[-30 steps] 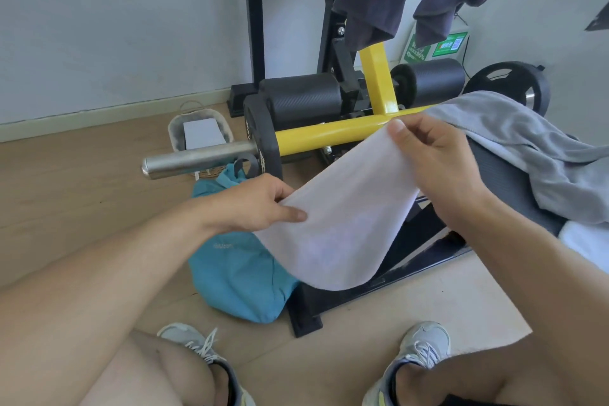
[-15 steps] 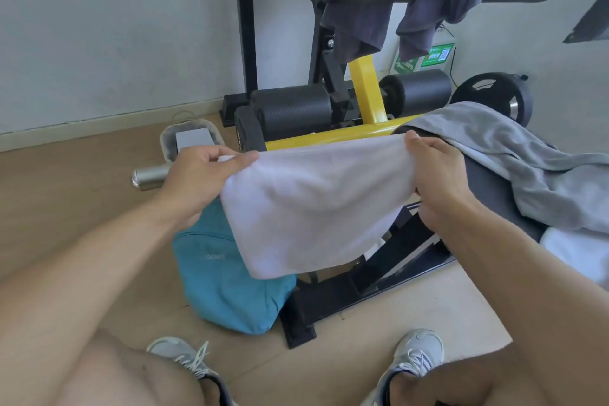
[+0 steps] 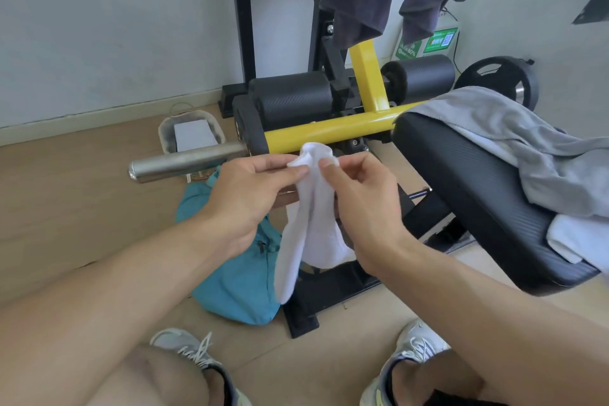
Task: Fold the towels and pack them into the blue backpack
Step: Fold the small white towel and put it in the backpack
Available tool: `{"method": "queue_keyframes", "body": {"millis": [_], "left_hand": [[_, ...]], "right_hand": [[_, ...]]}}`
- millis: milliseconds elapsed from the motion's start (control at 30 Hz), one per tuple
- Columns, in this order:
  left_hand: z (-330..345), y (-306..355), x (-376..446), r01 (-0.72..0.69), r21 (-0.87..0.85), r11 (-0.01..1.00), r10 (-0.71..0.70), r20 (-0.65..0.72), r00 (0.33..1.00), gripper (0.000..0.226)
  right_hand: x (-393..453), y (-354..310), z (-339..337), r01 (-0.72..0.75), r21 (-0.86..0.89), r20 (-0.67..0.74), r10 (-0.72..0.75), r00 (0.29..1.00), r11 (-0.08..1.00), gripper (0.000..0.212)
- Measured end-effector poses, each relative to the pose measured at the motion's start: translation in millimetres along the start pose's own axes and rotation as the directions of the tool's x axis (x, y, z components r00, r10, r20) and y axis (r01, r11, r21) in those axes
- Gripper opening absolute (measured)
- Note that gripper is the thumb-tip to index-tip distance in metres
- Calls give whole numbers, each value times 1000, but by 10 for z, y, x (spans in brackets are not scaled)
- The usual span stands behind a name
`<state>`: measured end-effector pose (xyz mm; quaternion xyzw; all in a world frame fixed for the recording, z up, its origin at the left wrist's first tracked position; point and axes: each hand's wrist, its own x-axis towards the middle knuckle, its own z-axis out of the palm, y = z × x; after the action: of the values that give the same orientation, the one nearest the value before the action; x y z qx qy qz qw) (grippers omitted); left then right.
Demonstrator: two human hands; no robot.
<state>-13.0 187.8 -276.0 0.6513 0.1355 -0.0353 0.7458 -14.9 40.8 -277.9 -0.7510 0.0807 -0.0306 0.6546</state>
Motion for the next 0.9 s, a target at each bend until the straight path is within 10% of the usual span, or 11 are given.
{"method": "queue_keyframes", "body": {"millis": [767,900], "left_hand": [[20,144,-134,-10,-55,998,9,-20,1000,19],[-121,193,9,-205,372,905,239,-48,970,20]], "right_hand": [[-67,-47,-106,125,-137,230,-91,969,983,19],[31,-140,-209,144,-180,351,-74,934,973,9]]}}
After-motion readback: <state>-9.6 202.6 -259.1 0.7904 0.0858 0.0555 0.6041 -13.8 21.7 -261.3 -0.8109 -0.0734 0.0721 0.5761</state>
